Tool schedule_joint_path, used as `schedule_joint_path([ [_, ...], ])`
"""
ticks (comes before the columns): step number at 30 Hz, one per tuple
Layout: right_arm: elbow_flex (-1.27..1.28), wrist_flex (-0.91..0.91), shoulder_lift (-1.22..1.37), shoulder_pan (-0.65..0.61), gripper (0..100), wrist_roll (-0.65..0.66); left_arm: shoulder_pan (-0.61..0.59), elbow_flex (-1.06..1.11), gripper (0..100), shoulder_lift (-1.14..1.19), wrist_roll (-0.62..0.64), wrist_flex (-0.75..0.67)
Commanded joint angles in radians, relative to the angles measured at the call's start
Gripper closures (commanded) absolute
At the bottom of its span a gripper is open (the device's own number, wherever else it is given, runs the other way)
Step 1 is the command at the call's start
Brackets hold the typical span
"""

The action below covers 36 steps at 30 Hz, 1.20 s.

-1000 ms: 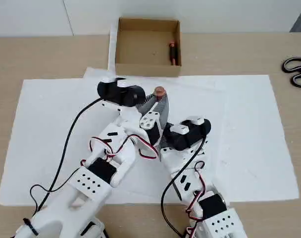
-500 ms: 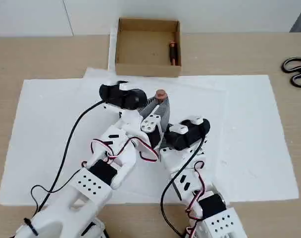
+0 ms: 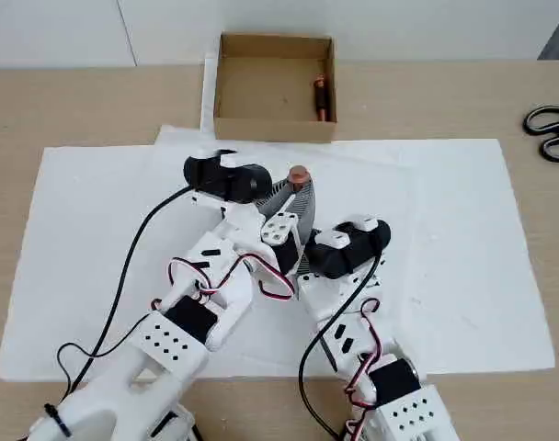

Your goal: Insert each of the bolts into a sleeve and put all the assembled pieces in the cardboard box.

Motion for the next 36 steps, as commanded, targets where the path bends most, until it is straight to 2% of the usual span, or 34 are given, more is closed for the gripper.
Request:
schedule_joint_path([
  [1, 0.009, -0.002, -0.021, -0.013, 99.5, -0.011, 0.003, -0.007, 100, -0.002, 0.005, -0.015],
  [27, 0.009, -0.002, -0.022, -0.027, 99.5, -0.008, 0.002, 0.024, 100, 0.0, -0.002, -0.008],
  [36, 0.009, -0.002, -0.022, -0.025, 99.5, -0.008, -0.041, 0.024, 100, 0.0, -0.002, -0.006],
])
